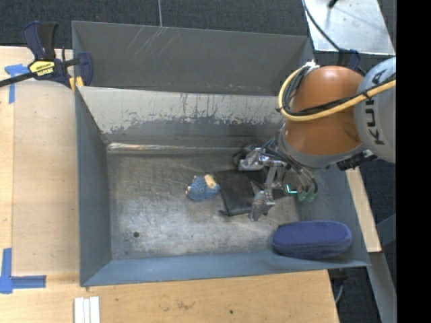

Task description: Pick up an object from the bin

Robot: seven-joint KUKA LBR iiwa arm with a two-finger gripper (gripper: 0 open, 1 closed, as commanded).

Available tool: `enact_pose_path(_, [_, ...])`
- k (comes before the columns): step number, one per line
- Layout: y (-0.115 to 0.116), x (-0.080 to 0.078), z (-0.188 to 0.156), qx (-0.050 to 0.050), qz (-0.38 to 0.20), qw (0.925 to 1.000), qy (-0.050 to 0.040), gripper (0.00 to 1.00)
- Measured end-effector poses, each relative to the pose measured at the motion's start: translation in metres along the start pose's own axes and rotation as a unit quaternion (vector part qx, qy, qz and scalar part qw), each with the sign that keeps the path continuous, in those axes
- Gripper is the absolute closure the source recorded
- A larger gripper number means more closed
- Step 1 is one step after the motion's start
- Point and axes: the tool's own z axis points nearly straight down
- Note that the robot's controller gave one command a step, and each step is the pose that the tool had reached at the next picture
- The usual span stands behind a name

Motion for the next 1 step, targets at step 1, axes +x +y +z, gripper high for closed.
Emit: enact_pose_path(1, [-0.0096,-0.0349,0.0855,-0.001,0.106,0.9944,-0.0003,0.00])
